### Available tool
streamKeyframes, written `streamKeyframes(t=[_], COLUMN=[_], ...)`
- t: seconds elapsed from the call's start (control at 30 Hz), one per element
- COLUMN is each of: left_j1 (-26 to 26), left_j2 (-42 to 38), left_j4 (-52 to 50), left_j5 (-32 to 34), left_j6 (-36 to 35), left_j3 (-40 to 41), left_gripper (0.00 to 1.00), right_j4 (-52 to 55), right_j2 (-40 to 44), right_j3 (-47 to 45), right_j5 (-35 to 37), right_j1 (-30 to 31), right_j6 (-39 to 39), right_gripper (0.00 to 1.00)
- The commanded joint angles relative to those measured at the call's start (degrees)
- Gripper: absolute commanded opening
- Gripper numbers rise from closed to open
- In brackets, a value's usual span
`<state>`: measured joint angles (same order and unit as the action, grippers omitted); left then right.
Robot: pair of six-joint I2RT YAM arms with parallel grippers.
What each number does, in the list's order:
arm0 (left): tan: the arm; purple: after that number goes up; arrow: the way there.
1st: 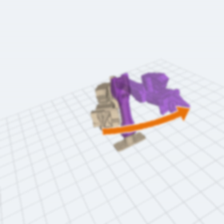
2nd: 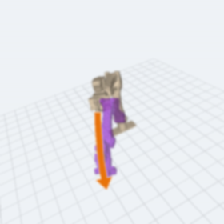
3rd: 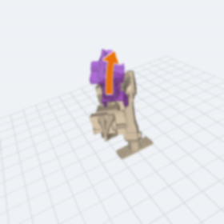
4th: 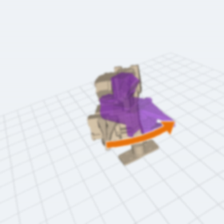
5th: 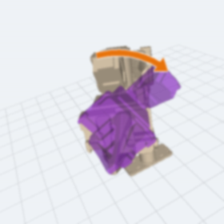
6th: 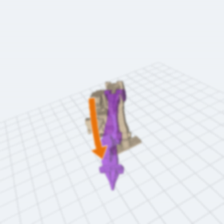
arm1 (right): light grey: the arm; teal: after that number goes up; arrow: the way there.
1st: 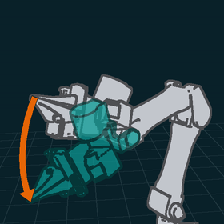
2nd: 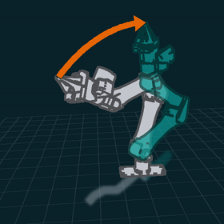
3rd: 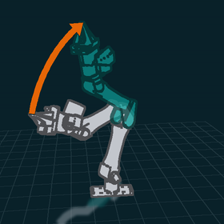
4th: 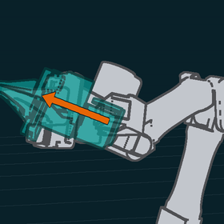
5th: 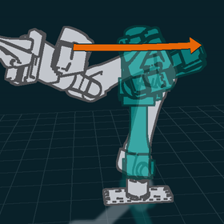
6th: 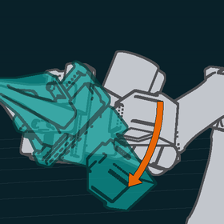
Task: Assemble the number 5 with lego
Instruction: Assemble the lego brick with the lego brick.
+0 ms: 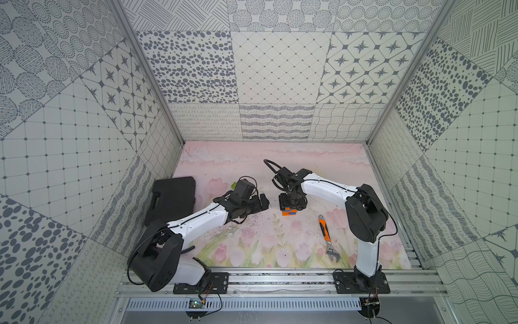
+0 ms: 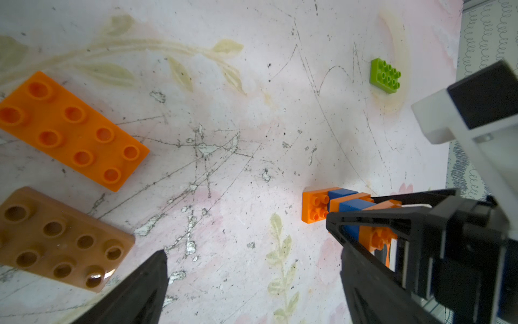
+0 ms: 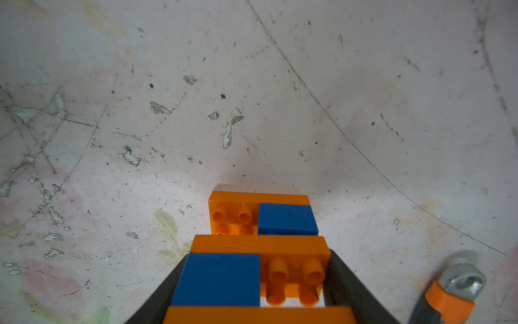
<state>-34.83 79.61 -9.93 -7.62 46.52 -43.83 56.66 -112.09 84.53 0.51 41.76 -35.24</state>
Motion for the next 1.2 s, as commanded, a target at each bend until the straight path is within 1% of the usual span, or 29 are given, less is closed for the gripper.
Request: streamKeyframes(t=[0.0, 0.33, 0.53, 0.8, 0.97, 1.17], left_j1=[0.0, 0.0, 0.0, 0.0, 0.0, 0.0], left_j2=[0.4, -0.2, -0.6, -0.5, -0.6, -0.6], left_j4=[2.0, 1.5, 1.5, 1.5, 1.4, 1.1], left_j5=[0.0, 0.2, 0.4, 0.4, 0.7, 0.7], left_j6=[0.1, 0.2, 0.3, 0.3, 0.3, 0.2], left_j3=[-0.1, 0.0, 0.3, 0.2, 0.2, 0.2], left_gripper=[0.99, 0.99, 0.99, 0.99, 0.99, 0.99], right_j4=[0.4, -1.7, -1.7, -0.3, -0.7, -0.6], right_j2=[-2.5, -1.1, -1.1, -1.5, -0.6, -2.4], right_j3=[-0.8, -2.0, -1.8, -0.8, -1.6, -1.6], right_j5=[0.8, -1.1, -1.4, 0.0, 1.6, 1.1], right_j1=[0.1, 0.2, 0.5, 1.2, 1.1, 0.9], right_j6=[1.1, -0.2, 0.4, 0.2, -2.7, -1.5], right_gripper=[0.65, 0.66, 0.66, 0.66, 0.66, 0.66])
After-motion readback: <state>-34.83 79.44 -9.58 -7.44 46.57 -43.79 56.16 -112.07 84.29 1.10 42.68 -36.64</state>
